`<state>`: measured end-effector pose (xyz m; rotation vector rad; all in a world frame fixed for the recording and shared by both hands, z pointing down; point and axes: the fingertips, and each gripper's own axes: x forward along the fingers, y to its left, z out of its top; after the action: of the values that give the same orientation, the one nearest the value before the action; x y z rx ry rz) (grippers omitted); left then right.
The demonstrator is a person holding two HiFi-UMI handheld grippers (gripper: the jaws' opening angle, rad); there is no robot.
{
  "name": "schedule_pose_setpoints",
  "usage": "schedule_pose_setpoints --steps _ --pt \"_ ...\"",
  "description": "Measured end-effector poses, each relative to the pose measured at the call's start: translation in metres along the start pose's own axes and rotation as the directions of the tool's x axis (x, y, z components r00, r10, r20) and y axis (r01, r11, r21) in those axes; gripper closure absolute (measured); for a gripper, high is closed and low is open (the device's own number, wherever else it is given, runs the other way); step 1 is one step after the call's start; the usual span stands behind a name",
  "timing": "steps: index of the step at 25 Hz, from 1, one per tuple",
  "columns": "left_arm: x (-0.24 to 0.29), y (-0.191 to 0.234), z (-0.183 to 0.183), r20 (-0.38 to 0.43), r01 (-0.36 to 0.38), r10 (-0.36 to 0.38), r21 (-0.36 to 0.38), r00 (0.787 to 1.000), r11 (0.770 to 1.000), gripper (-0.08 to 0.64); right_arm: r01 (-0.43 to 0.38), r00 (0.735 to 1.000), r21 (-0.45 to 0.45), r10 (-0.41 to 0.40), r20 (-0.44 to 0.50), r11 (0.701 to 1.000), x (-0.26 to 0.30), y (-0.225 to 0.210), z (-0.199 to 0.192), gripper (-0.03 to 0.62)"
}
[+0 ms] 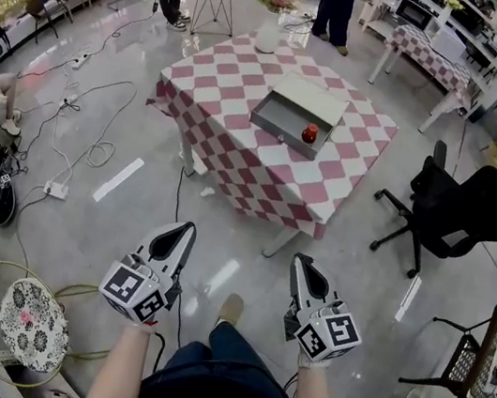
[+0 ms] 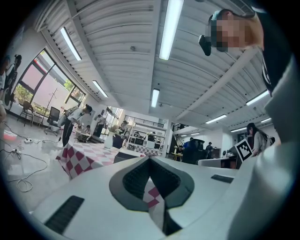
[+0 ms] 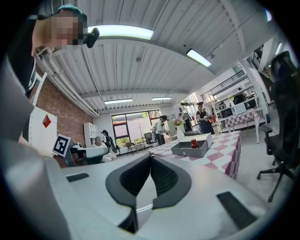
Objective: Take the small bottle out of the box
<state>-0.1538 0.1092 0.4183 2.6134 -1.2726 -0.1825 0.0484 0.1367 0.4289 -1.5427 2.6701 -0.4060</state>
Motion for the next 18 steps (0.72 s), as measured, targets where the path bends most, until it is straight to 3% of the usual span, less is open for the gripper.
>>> schedule_pose_setpoints --steps 18 --pt "0.108 0.046 0.021 -0.003 0.005 -0.005 0.03 1.0 1.0 0.546 0.001 1.0 0.023 -0.001 0.009 1.0 0.082 -0.077 0.026 0.586"
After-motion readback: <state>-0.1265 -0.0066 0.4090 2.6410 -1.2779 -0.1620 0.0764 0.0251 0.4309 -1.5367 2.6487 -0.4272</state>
